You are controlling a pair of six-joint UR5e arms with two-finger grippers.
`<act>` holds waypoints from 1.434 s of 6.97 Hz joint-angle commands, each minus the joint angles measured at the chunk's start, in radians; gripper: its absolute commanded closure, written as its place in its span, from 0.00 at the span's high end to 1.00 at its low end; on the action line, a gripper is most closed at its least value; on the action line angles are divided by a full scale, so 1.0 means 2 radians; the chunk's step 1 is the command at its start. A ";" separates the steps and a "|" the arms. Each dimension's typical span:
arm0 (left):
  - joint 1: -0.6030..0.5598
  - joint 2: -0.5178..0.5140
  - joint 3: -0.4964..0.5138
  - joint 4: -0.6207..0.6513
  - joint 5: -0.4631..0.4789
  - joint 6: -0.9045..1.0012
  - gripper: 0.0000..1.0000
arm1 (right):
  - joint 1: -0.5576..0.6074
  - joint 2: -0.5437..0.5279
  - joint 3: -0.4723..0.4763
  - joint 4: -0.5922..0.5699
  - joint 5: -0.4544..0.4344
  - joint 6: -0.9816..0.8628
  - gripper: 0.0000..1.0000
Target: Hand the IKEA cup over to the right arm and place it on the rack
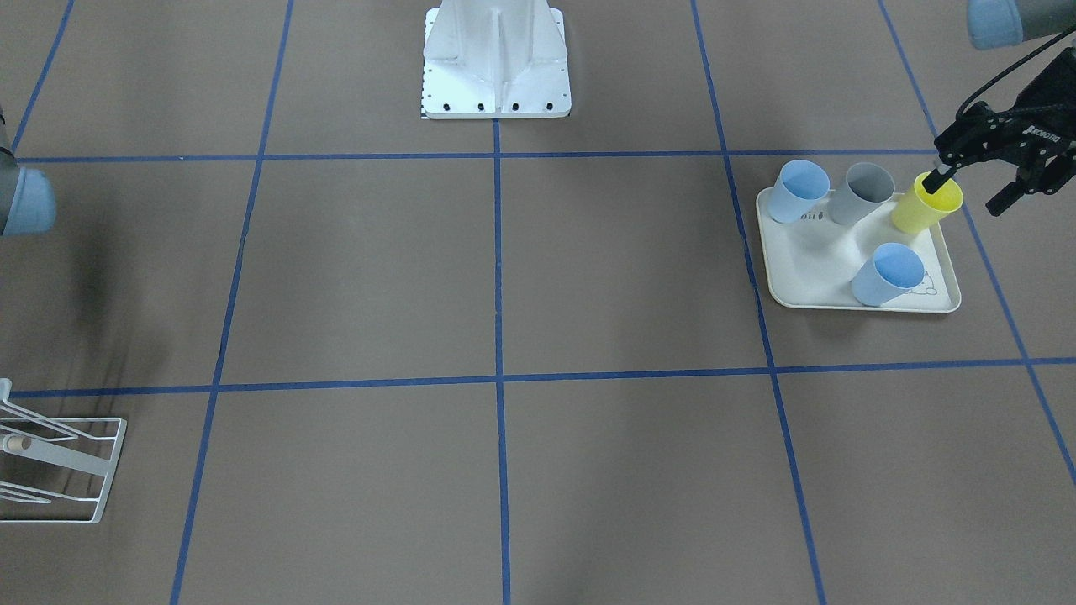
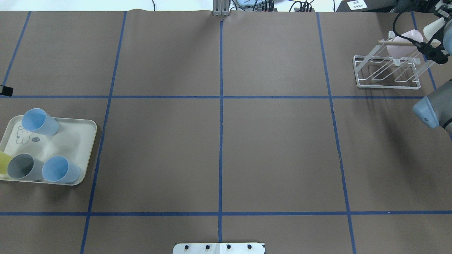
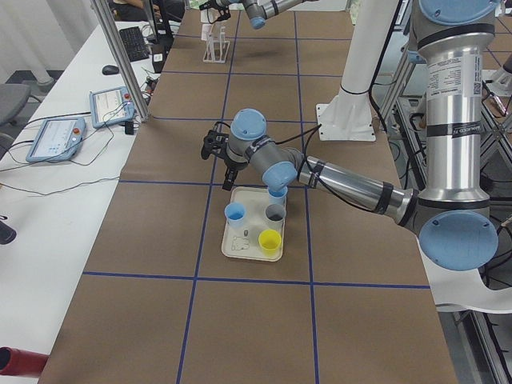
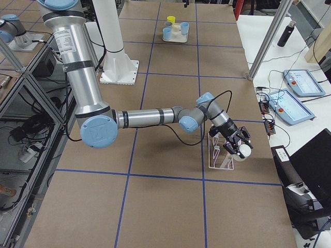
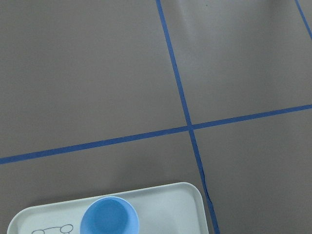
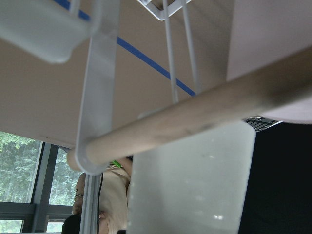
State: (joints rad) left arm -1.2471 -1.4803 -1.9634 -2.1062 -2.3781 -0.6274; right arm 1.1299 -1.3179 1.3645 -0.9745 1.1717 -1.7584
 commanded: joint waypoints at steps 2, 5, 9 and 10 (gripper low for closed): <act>0.000 0.000 0.001 0.000 -0.001 0.000 1.00 | -0.006 -0.001 0.000 -0.001 -0.022 -0.017 0.21; 0.001 0.000 0.002 0.000 -0.001 0.000 1.00 | -0.010 0.001 -0.002 0.000 -0.026 -0.016 0.22; 0.000 0.000 0.001 0.000 -0.001 0.000 1.00 | -0.017 0.001 -0.002 0.000 -0.031 -0.014 0.24; 0.000 0.000 0.001 0.000 -0.001 0.000 1.00 | -0.020 0.000 -0.002 0.000 -0.037 -0.014 0.24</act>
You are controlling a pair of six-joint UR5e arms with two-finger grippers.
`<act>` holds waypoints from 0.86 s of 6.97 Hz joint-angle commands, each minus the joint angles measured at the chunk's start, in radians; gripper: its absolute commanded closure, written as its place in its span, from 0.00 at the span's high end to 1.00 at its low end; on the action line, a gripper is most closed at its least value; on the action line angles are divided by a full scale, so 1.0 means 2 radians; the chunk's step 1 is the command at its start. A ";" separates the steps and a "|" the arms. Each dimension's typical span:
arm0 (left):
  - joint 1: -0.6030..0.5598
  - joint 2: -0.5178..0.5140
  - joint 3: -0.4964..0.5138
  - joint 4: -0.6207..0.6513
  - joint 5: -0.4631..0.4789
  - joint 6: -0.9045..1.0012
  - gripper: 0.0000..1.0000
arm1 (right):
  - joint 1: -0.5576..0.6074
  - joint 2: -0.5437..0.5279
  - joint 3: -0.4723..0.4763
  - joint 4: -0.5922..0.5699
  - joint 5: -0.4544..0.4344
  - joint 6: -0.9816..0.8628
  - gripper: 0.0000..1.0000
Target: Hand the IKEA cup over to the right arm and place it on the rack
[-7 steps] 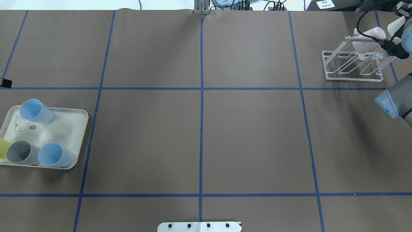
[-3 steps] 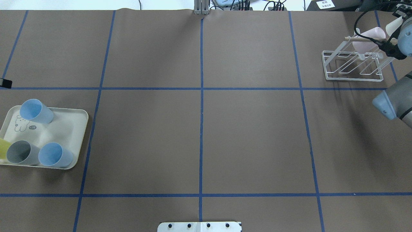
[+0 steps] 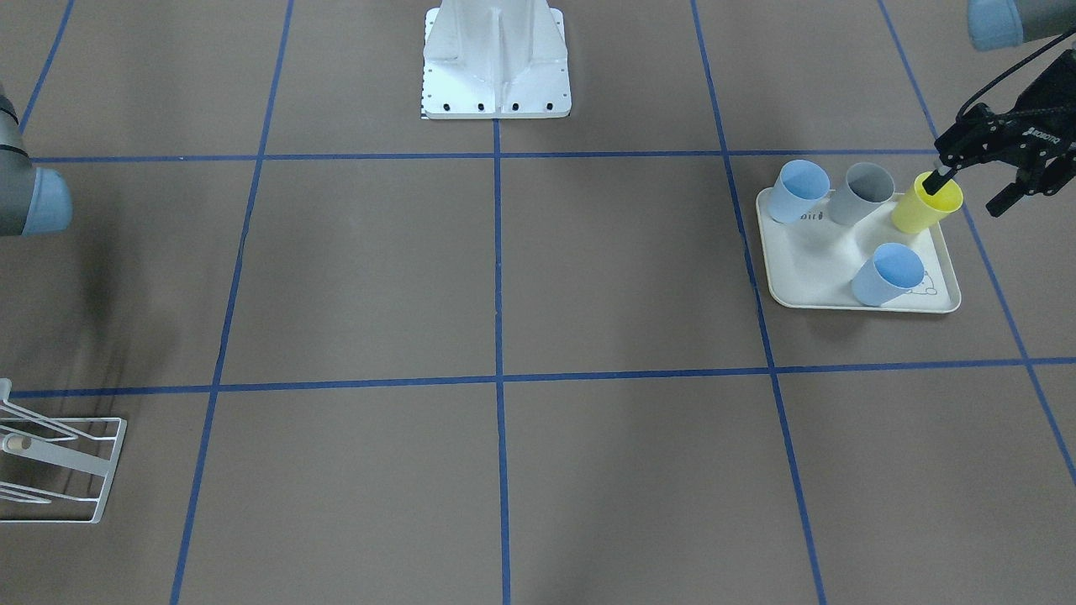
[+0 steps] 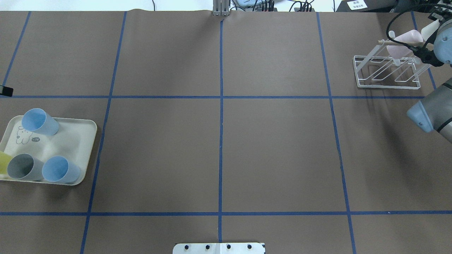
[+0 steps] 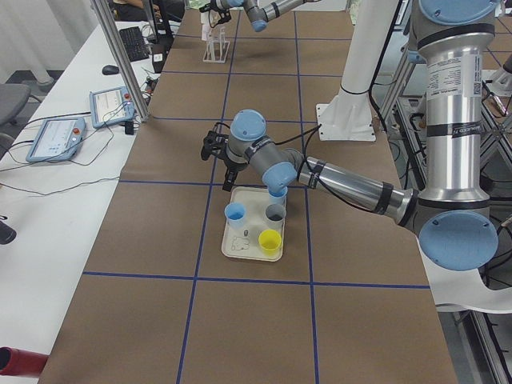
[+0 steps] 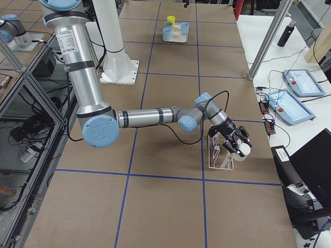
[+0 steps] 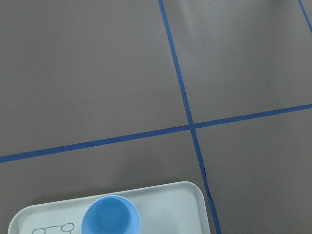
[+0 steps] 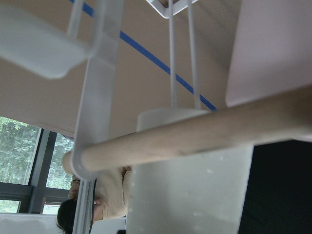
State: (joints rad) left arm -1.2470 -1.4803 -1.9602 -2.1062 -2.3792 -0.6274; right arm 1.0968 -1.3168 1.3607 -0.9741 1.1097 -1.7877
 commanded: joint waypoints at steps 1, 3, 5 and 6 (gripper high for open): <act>0.000 0.000 0.000 -0.001 -0.001 0.000 1.00 | -0.005 0.000 0.000 0.000 -0.008 0.000 0.24; 0.000 0.000 0.001 -0.001 -0.001 0.000 1.00 | -0.007 0.000 -0.001 0.000 -0.008 -0.001 0.25; 0.001 0.000 0.001 -0.001 -0.001 -0.001 1.00 | -0.007 -0.001 -0.005 0.000 -0.012 -0.001 0.25; 0.001 0.000 0.001 0.000 -0.001 -0.001 1.00 | -0.007 0.000 -0.005 0.000 -0.013 -0.001 0.26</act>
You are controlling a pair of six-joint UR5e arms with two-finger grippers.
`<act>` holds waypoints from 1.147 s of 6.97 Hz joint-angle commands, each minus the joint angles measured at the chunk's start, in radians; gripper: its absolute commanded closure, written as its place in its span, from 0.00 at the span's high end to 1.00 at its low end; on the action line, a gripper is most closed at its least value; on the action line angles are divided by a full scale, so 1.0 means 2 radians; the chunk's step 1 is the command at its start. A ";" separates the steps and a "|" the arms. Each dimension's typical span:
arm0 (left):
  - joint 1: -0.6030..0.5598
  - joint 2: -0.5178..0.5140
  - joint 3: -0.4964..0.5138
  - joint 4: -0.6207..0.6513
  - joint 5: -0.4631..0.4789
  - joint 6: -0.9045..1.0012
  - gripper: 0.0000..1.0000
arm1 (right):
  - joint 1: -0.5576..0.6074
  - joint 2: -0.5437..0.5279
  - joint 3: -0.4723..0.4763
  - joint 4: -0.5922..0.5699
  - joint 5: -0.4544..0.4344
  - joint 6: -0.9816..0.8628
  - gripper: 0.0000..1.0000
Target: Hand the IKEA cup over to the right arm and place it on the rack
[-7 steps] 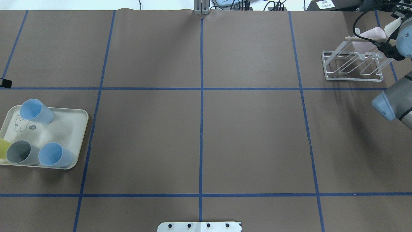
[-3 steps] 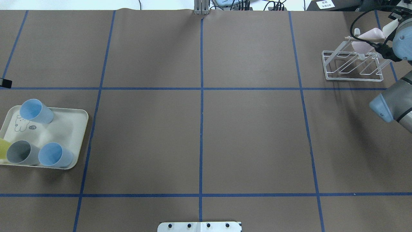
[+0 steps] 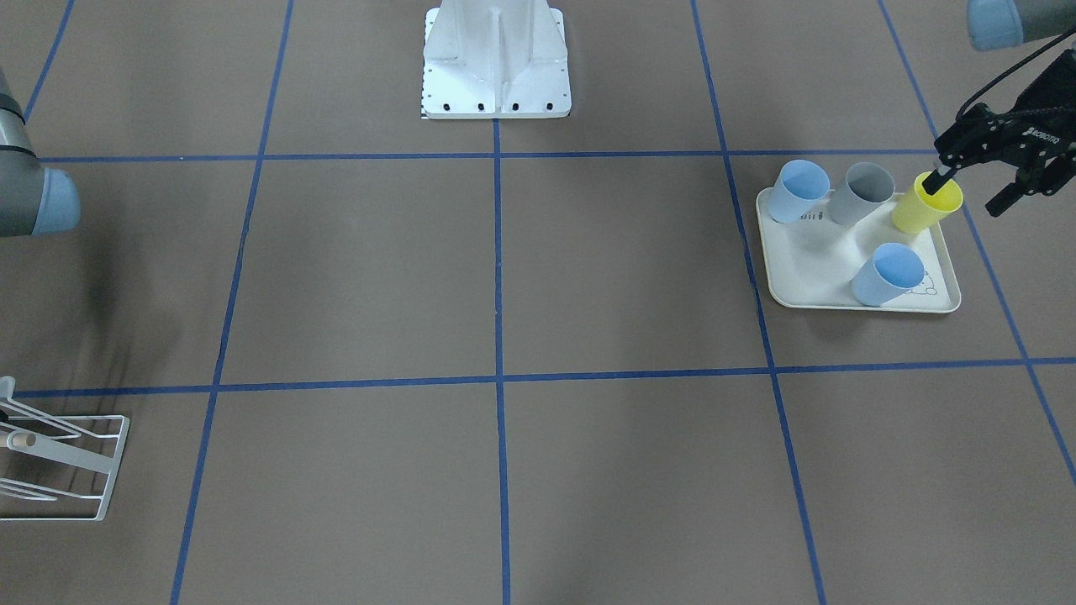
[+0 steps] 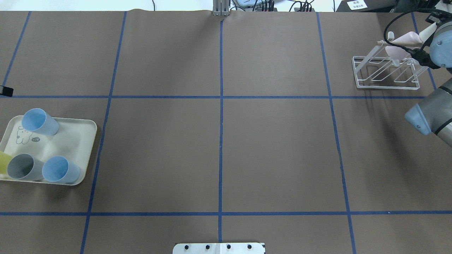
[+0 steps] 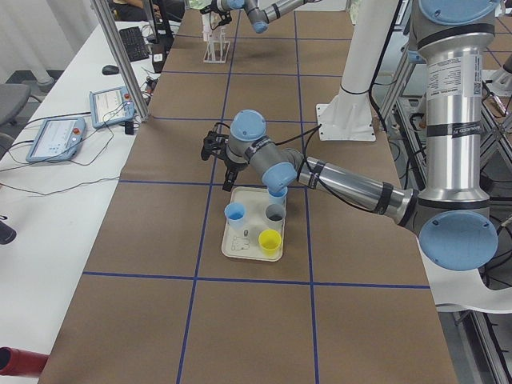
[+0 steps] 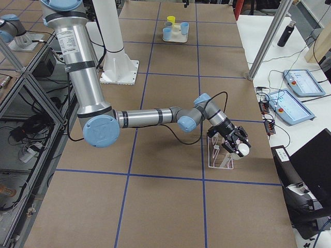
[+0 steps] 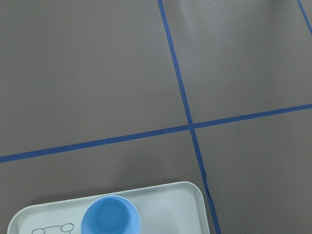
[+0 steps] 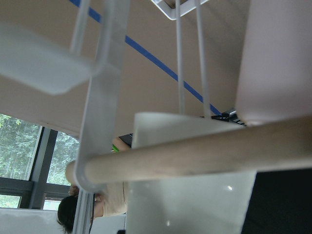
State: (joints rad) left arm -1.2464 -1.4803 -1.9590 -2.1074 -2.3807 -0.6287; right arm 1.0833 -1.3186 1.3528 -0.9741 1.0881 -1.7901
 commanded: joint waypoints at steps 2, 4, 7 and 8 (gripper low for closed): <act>0.000 0.000 0.001 0.001 0.000 0.000 1.00 | 0.000 0.001 -0.001 0.000 -0.002 -0.002 0.28; 0.000 0.000 0.001 0.000 -0.005 0.000 1.00 | 0.000 0.001 -0.001 0.000 -0.003 -0.006 0.28; 0.000 -0.001 -0.001 0.000 -0.005 0.000 1.00 | 0.000 0.003 0.000 0.000 -0.003 -0.007 0.29; 0.000 -0.001 0.000 0.000 -0.005 0.000 1.00 | 0.000 0.001 0.000 0.001 -0.011 -0.017 0.29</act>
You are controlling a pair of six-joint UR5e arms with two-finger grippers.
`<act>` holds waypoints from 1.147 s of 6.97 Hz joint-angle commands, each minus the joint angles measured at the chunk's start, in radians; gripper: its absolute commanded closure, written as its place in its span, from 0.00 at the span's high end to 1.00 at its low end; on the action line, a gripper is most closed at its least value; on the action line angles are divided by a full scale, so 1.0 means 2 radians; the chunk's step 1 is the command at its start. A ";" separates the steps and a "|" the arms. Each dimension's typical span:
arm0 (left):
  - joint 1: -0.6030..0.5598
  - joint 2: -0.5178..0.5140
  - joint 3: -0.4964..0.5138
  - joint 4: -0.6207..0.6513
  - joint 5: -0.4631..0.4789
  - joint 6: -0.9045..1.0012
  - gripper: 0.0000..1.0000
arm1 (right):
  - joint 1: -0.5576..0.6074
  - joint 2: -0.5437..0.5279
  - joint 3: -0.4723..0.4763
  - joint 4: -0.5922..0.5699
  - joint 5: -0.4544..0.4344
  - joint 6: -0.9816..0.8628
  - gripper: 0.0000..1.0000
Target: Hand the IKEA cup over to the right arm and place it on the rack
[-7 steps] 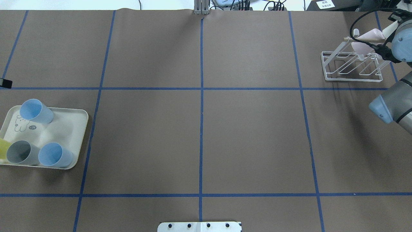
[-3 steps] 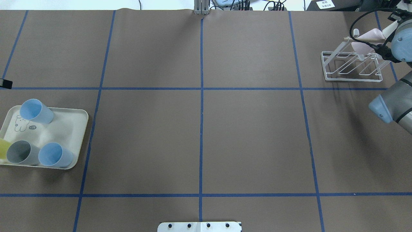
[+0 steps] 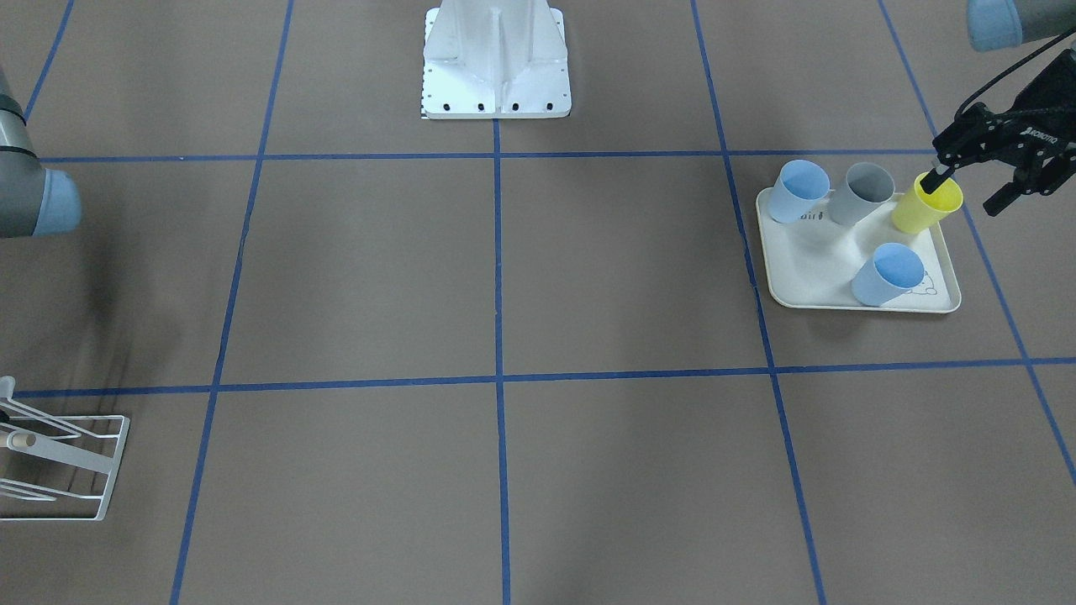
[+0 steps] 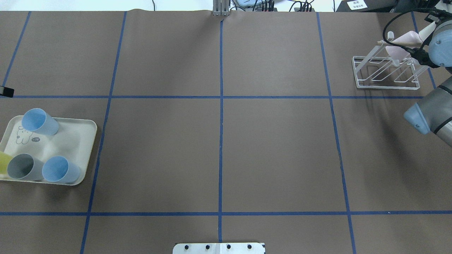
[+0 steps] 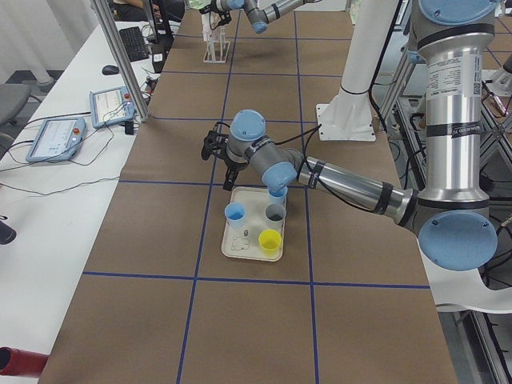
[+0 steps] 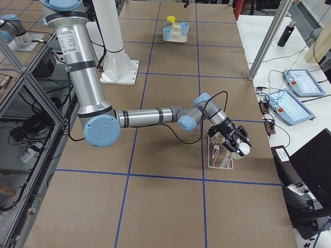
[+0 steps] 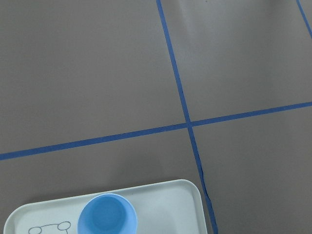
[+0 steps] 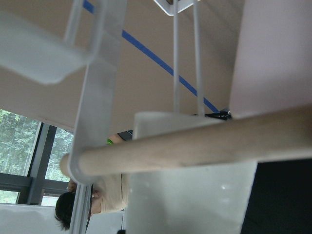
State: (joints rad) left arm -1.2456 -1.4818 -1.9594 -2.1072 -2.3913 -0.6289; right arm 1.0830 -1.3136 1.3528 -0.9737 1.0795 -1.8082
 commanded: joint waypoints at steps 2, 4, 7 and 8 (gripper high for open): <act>0.000 0.000 -0.001 0.000 -0.001 -0.001 1.00 | 0.001 -0.002 0.000 0.000 -0.029 -0.028 0.28; -0.001 0.001 -0.002 0.000 -0.001 -0.002 1.00 | 0.000 -0.003 0.000 -0.001 -0.043 -0.029 0.28; -0.001 0.001 -0.003 -0.002 -0.012 -0.005 1.00 | -0.001 -0.006 0.000 0.001 -0.054 -0.027 0.28; -0.001 0.001 -0.003 -0.002 -0.012 -0.005 1.00 | -0.002 -0.006 0.000 0.001 -0.054 -0.024 0.28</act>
State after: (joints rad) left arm -1.2470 -1.4803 -1.9650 -2.1100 -2.4095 -0.6384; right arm 1.0811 -1.3243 1.3530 -0.9731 0.9723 -1.8614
